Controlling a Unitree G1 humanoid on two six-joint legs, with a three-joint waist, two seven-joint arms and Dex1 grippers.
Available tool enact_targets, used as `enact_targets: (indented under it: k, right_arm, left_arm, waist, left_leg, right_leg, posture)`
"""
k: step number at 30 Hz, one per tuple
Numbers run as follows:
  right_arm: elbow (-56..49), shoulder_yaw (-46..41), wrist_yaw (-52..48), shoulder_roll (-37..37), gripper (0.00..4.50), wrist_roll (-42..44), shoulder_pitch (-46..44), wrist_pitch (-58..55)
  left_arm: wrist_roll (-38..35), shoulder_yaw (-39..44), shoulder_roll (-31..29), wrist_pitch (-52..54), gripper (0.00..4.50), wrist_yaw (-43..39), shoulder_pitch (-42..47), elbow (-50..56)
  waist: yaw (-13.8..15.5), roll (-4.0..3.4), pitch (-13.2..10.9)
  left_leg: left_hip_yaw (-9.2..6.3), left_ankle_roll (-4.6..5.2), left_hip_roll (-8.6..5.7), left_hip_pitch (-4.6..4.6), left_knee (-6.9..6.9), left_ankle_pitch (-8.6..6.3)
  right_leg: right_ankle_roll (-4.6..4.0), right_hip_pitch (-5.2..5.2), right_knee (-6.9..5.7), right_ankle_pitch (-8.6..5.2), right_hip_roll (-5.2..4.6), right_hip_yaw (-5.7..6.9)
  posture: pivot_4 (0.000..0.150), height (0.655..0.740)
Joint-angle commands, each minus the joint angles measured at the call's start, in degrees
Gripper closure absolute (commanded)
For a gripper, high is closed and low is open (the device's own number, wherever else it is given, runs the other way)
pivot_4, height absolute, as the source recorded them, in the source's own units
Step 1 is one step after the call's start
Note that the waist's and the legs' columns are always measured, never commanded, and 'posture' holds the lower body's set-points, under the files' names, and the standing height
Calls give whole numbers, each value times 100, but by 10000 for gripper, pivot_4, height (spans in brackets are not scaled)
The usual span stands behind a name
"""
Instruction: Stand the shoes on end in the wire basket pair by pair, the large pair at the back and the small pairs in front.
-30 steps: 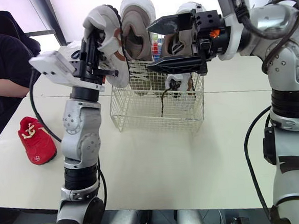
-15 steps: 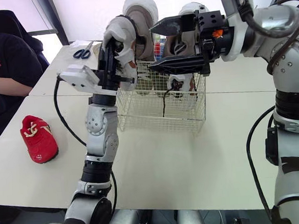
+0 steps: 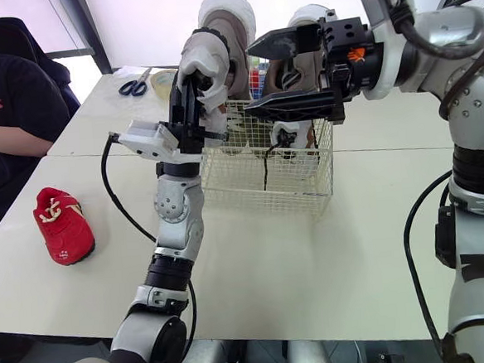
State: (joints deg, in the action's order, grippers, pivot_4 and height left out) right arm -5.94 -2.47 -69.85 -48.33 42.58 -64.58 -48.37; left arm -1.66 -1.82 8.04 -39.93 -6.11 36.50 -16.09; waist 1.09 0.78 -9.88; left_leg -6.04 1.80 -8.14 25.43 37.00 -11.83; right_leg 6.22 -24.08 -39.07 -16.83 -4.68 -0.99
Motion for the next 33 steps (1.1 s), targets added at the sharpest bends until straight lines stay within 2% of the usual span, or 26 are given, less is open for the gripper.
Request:
enact_targets:
  k: [1, 9, 28, 33]
  right_arm:
    - [-151, -166, 26, -91, 0, 79, -194, 0]
    - [-185, -148, 38, -105, 0, 98, -192, -22]
    - [-215, -102, 71, -74, 0, 89, -205, -93]
    - [-206, -113, 61, -93, 0, 102, -231, -123]
  left_arm:
    - [241, -212, 31, -156, 44716, -6, -38, -419]
    - [459, -155, -6, -505, 44716, 264, 200, -722]
    - [1192, -272, -133, -1048, 44716, 822, 365, -753]
    - [1198, -248, -133, -1101, 44716, 921, 536, -846]
  waist:
    - [10, 0, 1]
    - [136, -3, 2]
    - [134, -3, 2]
    - [135, -2, 2]
  left_leg:
    - [0, 0, 0, 0, 0, 0]
    - [0, 0, 0, 0, 0, -1]
    - [0, 0, 0, 1, -1, -2]
    - [0, 0, 0, 3, -1, -2]
  right_leg:
    - [0, 0, 0, 0, 0, 0]
    - [0, -2, 0, 0, 0, 0]
    - [0, -2, 2, 0, 0, 1]
    - [0, -3, 2, 0, 0, 1]
  posture:
    - [1500, 7400]
    - [1500, 7400]
    - [1500, 7400]
    - [1500, 7400]
